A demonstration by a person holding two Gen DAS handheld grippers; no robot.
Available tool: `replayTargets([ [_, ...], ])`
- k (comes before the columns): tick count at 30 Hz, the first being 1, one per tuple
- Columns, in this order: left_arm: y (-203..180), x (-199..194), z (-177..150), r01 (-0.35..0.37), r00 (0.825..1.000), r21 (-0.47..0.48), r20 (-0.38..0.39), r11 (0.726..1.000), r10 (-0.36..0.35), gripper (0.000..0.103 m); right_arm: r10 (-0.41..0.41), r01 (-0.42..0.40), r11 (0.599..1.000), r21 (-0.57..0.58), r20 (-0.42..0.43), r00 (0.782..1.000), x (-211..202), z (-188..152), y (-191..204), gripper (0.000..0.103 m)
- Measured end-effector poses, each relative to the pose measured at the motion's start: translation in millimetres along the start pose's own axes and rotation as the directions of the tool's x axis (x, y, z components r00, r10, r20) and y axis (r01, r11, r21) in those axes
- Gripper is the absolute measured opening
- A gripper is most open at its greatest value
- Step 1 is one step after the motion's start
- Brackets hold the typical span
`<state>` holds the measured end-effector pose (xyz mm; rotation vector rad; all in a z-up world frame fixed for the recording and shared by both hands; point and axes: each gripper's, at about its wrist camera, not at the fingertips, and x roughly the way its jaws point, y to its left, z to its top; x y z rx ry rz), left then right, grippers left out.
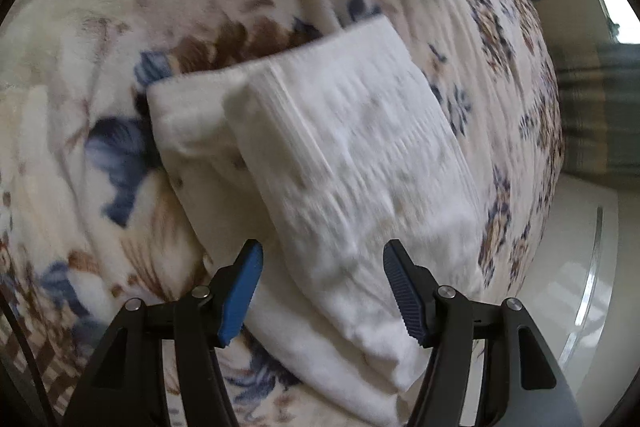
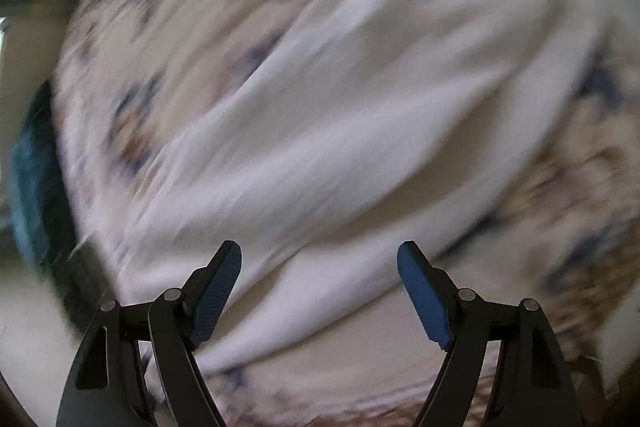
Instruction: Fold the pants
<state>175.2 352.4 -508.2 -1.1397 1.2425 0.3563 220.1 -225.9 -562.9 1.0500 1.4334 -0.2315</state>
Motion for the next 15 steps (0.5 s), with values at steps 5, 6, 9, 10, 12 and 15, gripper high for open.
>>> replayTargets([
  [5, -0.7, 3.8, 25.7, -0.02, 0.999, 0.009, 0.047, 1.0, 0.019, 0.058, 0.09, -0.087, 0.993, 0.08, -0.036, 0.995, 75.3, -7.3, 25.6, 0.063],
  [6, -4.6, 3.5, 28.4, -0.026, 0.998, 0.021, 0.066, 0.999, 0.025, 0.056, 0.097, -0.095, 0.989, 0.11, -0.015, 0.995, 86.3, -7.2, 29.1, 0.057],
  [9, -16.4, 3.2, 31.4, -0.059, 0.993, 0.092, 0.108, 0.994, 0.049, 0.023, 0.029, -0.034, 0.987, 0.154, 0.035, 0.999, 98.1, -5.2, 35.4, 0.016],
  [10, -18.7, 0.3, 30.1, -0.065, 0.992, 0.11, 0.119, 0.992, 0.052, 0.019, 0.033, -0.039, 0.986, 0.163, 0.04, 0.999, 94.6, -8.5, 35.3, 0.013],
  [12, -23.4, -7.4, 25.2, -0.101, 0.988, 0.154, 0.136, 0.983, 0.08, 0.016, 0.027, -0.034, 0.992, 0.122, 0.057, 0.998, 80.9, -18.5, 44.4, 0.011],
  [15, -22.5, -24.5, 17.8, -0.157, 0.979, 0.188, 0.162, 0.97, 0.127, 0.016, 0.024, -0.027, 0.998, 0.049, 0.055, 0.998, 58.4, -39.7, 60.2, 0.01],
])
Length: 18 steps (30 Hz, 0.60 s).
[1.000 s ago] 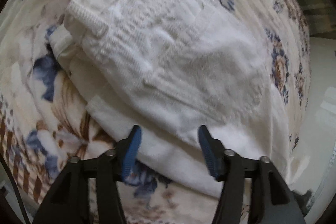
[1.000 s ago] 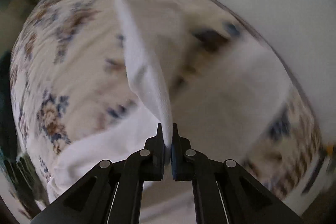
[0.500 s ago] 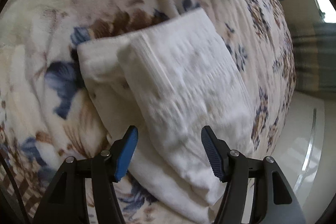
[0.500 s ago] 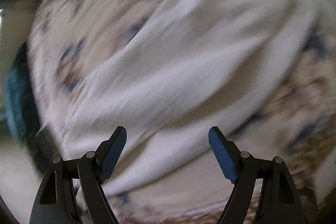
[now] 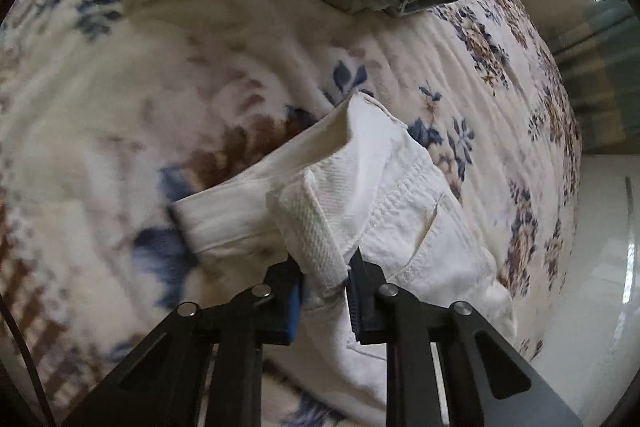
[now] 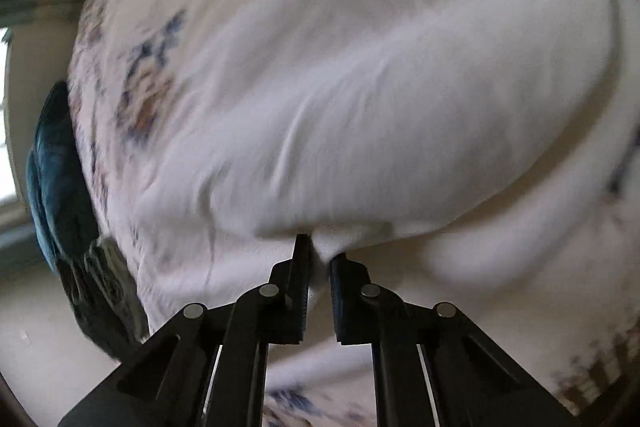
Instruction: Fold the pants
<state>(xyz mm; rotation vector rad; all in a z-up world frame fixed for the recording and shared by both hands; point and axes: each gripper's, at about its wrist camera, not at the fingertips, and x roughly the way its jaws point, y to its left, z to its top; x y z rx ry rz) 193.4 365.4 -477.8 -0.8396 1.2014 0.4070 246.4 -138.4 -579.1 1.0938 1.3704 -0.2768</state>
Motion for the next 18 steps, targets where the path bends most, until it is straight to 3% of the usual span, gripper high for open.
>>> replayTargets([
  [5, 37.9, 4.0, -4.8, -0.065, 0.997, -0.04, -0.036, 0.997, 0.064, 0.016, -0.08, 0.076, 0.994, -0.078, -0.056, 0.995, -19.1, -30.6, -11.9, 0.01],
  [9, 48.2, 34.2, -5.6, -0.106, 0.989, -0.037, -0.109, 0.994, 0.101, 0.024, -0.185, 0.163, 0.979, -0.125, -0.191, 0.964, 33.3, -29.5, -24.7, 0.011],
  [12, 37.7, 12.4, -11.8, -0.107, 0.99, -0.013, -0.093, 0.994, 0.105, 0.031, -0.093, 0.071, 0.991, -0.117, -0.19, 0.977, 21.5, -20.9, -20.4, 0.015],
  [13, 30.7, 1.9, -18.5, -0.119, 0.99, 0.018, -0.076, 0.993, 0.12, 0.039, -0.067, 0.046, 0.991, -0.127, -0.164, 0.984, 9.2, -20.4, -19.3, 0.031],
  [14, 17.6, -9.8, -30.0, -0.14, 0.988, 0.082, -0.053, 0.987, 0.145, 0.052, -0.029, 0.012, 0.991, -0.135, -0.122, 0.992, -6.9, -19.7, -19.0, 0.065],
  [15, 6.4, -16.0, -39.9, -0.148, 0.987, 0.134, -0.04, 0.98, 0.154, 0.055, 0.001, -0.014, 0.99, -0.141, -0.087, 0.996, -22.3, -19.1, -21.7, 0.081],
  [16, -7.5, -20.3, -52.3, -0.151, 0.987, 0.193, -0.027, 0.969, 0.159, 0.061, 0.015, -0.023, 0.989, -0.148, -0.06, 0.998, -36.0, -17.7, -23.4, 0.091],
  [18, -38.3, -16.3, -79.6, -0.163, 0.983, 0.313, -0.025, 0.936, 0.18, 0.072, 0.001, -0.003, 0.988, -0.154, -0.01, 1.0, -62.4, -8.6, -28.3, 0.091],
])
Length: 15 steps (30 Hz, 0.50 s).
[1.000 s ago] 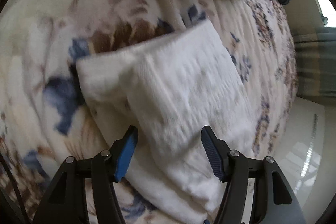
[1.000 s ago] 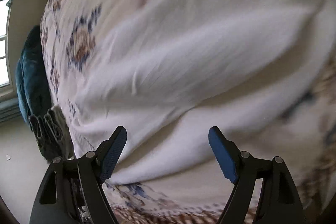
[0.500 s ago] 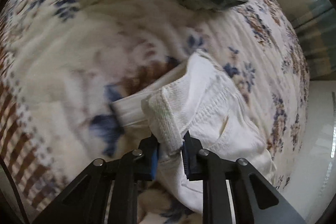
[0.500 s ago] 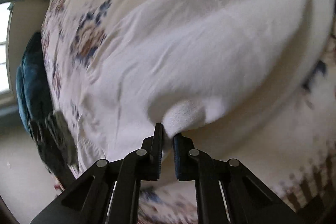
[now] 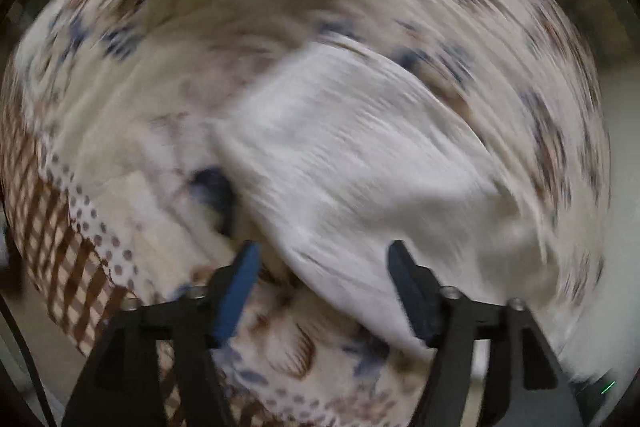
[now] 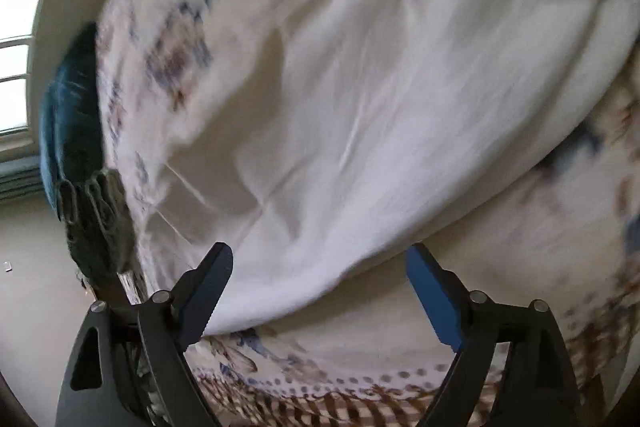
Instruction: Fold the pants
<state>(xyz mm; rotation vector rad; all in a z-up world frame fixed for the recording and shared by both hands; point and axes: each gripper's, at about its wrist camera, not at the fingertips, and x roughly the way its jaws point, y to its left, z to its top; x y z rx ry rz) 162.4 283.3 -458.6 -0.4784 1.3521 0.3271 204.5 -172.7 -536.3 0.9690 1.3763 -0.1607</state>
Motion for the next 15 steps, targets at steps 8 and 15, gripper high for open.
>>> replayTargets([
  [8, -153.2, 54.7, -47.9, -0.008, 0.999, 0.23, -0.029, 0.973, 0.015, 0.074, -0.183, 0.104, 0.954, 0.281, 0.269, 0.946, -97.4, 92.5, -141.9, 0.067],
  [15, -239.4, 89.4, -73.8, -0.105, 0.992, 0.426, -0.021, 0.899, 0.125, 0.074, -0.146, 0.036, 0.924, 0.38, 0.264, 0.953, -90.3, 168.9, -236.0, 0.06],
])
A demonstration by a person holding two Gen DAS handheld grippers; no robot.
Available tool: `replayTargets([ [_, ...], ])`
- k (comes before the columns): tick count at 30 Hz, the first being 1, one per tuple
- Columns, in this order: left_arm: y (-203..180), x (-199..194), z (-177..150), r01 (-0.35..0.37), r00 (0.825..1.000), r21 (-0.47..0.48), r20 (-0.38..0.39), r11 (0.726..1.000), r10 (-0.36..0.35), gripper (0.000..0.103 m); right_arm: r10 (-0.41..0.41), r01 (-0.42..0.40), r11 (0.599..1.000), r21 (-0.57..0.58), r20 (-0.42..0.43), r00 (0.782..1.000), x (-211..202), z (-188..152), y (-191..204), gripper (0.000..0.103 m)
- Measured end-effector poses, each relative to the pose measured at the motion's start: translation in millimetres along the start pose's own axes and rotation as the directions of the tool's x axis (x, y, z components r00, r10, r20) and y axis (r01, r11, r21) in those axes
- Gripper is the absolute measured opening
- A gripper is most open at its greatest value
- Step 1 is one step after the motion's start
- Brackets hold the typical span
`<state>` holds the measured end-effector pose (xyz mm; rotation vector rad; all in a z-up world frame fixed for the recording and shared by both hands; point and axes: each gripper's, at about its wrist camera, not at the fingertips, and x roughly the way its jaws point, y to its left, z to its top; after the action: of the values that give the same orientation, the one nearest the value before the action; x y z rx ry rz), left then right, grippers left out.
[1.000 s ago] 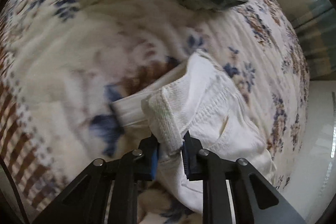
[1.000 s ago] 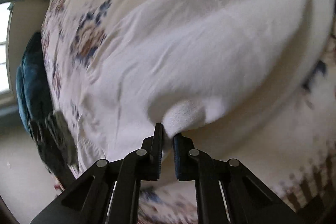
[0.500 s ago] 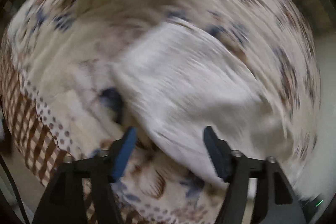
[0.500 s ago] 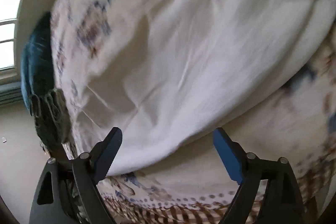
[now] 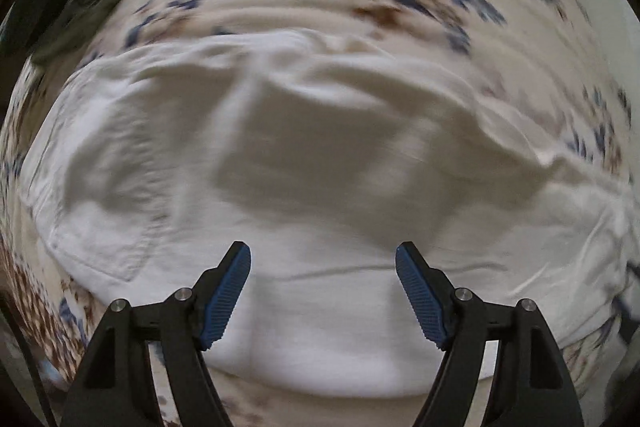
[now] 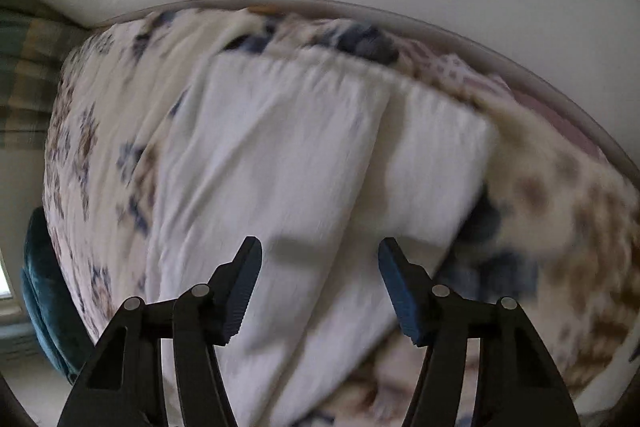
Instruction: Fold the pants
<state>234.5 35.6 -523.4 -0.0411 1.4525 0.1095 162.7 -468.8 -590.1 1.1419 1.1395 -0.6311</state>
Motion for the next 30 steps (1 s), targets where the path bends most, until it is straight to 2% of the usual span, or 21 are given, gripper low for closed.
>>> replayTargets([
  [1, -8.6, 1.6, 0.4, -0.005, 1.0, 0.015, -0.004, 1.0, 0.005, 0.074, 0.007, -0.007, 1.0, -0.005, 0.008, 1.0, 2.2, 3.5, -1.5, 0.044],
  [2, -16.6, 2.1, 1.0, -0.008, 1.0, 0.032, -0.006, 0.999, 0.008, 0.074, 0.01, -0.01, 1.0, -0.018, 0.017, 1.0, 5.6, 2.5, 1.7, 0.016],
  [4, -30.2, 0.4, 1.6, -0.012, 1.0, 0.066, -0.006, 0.998, 0.013, 0.074, -0.001, 0.003, 0.999, -0.05, 0.046, 0.999, -3.7, 1.9, 0.9, 0.005],
  [7, -43.6, -7.9, 2.5, -0.011, 1.0, 0.099, 0.011, 0.995, 0.01, 0.074, 0.04, -0.031, 0.996, -0.078, 0.119, 0.992, -38.5, -5.4, 1.1, 0.003],
  [9, -49.1, -11.1, 3.1, -0.01, 1.0, 0.109, 0.015, 0.994, 0.008, 0.074, 0.033, -0.023, 0.997, -0.08, 0.135, 0.99, -59.7, -13.0, -10.6, 0.003],
  [11, -53.1, -9.3, 3.7, -0.014, 1.0, 0.11, 0.007, 0.994, 0.014, 0.074, 0.023, -0.016, 0.997, -0.074, 0.105, 0.994, -60.1, -17.2, -22.3, 0.003],
  [13, -55.1, -6.0, 2.6, -0.018, 1.0, 0.109, -0.006, 0.994, 0.019, 0.074, -0.003, 0.005, 0.996, -0.09, 0.024, 1.0, -41.9, -15.5, -32.0, 0.004],
  [15, -51.1, -7.5, -7.6, -0.022, 1.0, 0.106, -0.016, 0.994, 0.023, 0.074, -0.04, 0.038, 0.998, -0.041, -0.052, 0.998, -27.9, -10.1, -46.8, 0.011],
  [16, -50.2, -7.8, -9.4, -0.023, 1.0, 0.101, -0.015, 0.995, 0.025, 0.074, -0.031, 0.031, 0.999, -0.009, -0.063, 0.998, -25.9, -6.4, -52.4, 0.013],
  [18, -49.6, -10.6, -15.2, -0.038, 0.999, 0.091, -0.002, 0.995, 0.038, 0.074, 0.008, -0.006, 0.998, 0.057, -0.026, 1.0, -29.8, 2.5, -64.3, 0.02],
  [19, -46.9, -11.5, -17.0, -0.043, 0.999, 0.083, 0.005, 0.996, 0.043, 0.074, 0.017, -0.016, 0.997, 0.073, -0.007, 1.0, -30.9, 6.8, -66.5, 0.031],
  [20, -44.3, -12.2, -17.3, -0.043, 0.999, 0.071, 0.009, 0.997, 0.042, 0.074, 0.017, -0.017, 0.997, 0.077, 0.002, 1.0, -29.4, 10.9, -66.2, 0.047],
  [21, -41.3, -13.0, -17.6, -0.041, 0.999, 0.056, 0.015, 0.998, 0.04, 0.074, 0.007, -0.007, 0.998, 0.062, 0.004, 1.0, -22.6, 16.0, -62.9, 0.051],
  [22, -38.5, -13.3, -17.5, -0.044, 0.999, 0.046, 0.018, 0.998, 0.043, 0.074, 0.0, 0.0, 0.999, 0.044, 0.0, 1.0, -17.2, 18.7, -59.6, 0.051],
  [23, -35.8, -13.5, -17.6, -0.045, 0.999, 0.037, 0.021, 0.998, 0.044, 0.074, -0.013, 0.013, 1.0, 0.01, -0.012, 1.0, -10.0, 20.9, -53.5, 0.044],
  [24, -32.9, -13.7, -18.0, -0.047, 0.999, 0.028, 0.021, 0.998, 0.047, 0.074, -0.046, 0.046, 0.999, -0.028, -0.007, 0.999, -7.7, 20.5, -47.4, 0.035],
  [25, -29.8, -14.6, -18.6, -0.054, 0.998, 0.022, 0.024, 0.998, 0.053, 0.074, -0.082, 0.083, 0.994, -0.064, 0.018, 0.996, -9.7, 17.8, -40.5, 0.017],
  [26, -26.0, -16.6, -19.5, -0.06, 0.998, 0.014, 0.033, 0.998, 0.059, 0.074, -0.095, 0.099, 0.991, -0.094, 0.04, 0.995, -15.7, 14.9, -35.2, 0.012],
  [28, -18.9, -23.0, -21.7, -0.082, 0.994, -0.006, 0.067, 0.997, 0.082, 0.074, -0.171, 0.192, 0.97, -0.152, 0.141, 0.975, -41.0, 4.4, -27.9, 0.011],
  [29, -15.2, -27.1, -22.6, -0.104, 0.99, -0.014, 0.093, 0.995, 0.104, 0.074, -0.229, 0.255, 0.953, -0.161, 0.164, 0.96, -46.3, -1.6, -28.9, 0.01],
  [30, -9.5, -34.8, -24.4, -0.14, 0.98, -0.032, 0.141, 0.99, 0.143, 0.074, -0.272, 0.294, 0.94, -0.174, 0.138, 0.952, -39.6, -3.9, -29.0, 0.01],
])
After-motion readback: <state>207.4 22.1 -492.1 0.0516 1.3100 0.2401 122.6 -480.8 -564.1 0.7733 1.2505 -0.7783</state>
